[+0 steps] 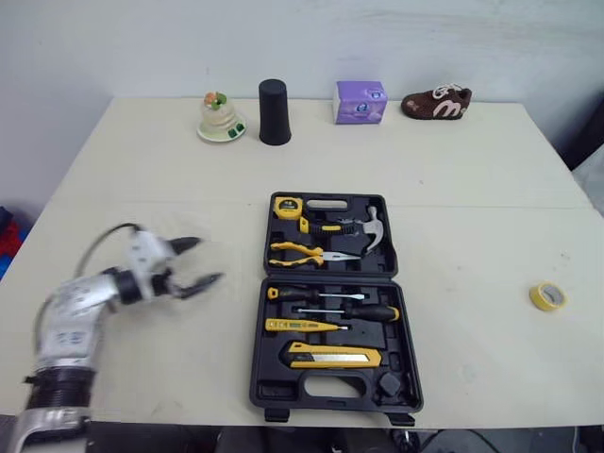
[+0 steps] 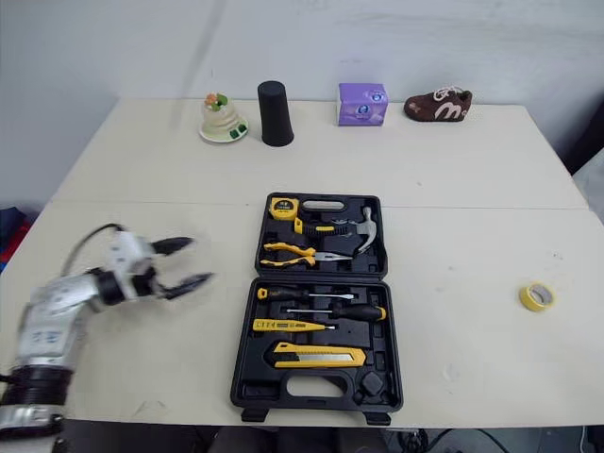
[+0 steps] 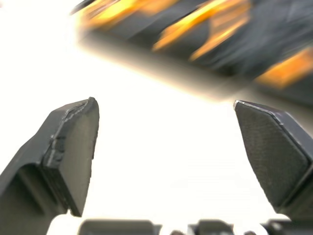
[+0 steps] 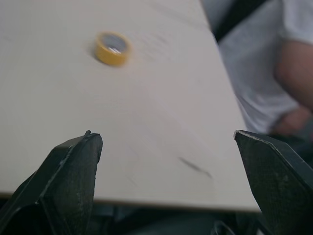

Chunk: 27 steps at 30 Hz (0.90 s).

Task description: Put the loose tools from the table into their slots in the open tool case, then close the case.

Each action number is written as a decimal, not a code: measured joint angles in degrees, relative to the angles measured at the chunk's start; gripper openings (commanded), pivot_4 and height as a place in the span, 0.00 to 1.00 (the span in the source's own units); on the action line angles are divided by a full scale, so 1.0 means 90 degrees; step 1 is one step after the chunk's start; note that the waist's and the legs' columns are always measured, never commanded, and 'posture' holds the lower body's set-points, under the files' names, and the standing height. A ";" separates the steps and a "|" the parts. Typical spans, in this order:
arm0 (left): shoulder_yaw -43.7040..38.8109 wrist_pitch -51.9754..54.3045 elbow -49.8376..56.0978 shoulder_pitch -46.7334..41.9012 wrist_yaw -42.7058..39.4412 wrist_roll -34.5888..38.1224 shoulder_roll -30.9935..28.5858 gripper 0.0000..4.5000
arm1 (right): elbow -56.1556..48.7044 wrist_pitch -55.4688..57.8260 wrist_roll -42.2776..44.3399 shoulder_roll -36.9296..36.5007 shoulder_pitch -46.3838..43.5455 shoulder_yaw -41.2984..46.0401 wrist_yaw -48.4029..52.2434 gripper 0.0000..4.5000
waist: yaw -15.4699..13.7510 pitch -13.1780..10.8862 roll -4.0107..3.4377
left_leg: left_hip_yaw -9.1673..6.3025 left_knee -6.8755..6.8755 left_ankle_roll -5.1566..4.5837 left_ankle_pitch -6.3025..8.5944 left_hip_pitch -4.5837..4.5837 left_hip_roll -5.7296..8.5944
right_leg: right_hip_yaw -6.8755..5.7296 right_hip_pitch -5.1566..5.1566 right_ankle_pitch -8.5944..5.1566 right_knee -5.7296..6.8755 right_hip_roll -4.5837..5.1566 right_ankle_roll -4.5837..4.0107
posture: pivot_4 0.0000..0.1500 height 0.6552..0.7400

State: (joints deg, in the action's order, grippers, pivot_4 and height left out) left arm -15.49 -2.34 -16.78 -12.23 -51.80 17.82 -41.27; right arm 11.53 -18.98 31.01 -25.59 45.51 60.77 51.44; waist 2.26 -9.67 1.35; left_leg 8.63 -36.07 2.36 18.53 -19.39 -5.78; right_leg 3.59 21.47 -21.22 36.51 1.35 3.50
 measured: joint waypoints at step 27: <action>-0.0668 0.0714 0.1023 0.0624 0.0900 0.0684 0.0150 0.97 | -0.0570 0.1976 0.0117 -0.1762 -0.0613 -0.0733 -0.1277 1.00 | 0.0110 0.0029 0.0001 | 0.0005 -0.0001 0.0013 -0.0031 0.0015 0.0024 | 0.0002 -0.0015 0.0004 0.0043 0.0015 0.0047 | 1.00 1.00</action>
State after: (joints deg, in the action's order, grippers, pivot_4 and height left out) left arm -21.51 4.08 -7.57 -6.62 -43.71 23.98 -39.93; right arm 6.39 -1.20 32.06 -41.45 40.00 54.17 39.96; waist 3.25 -9.42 1.36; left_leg 8.67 -36.08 2.47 18.26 -19.26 -5.57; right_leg 3.61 21.34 -21.19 36.90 1.49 3.92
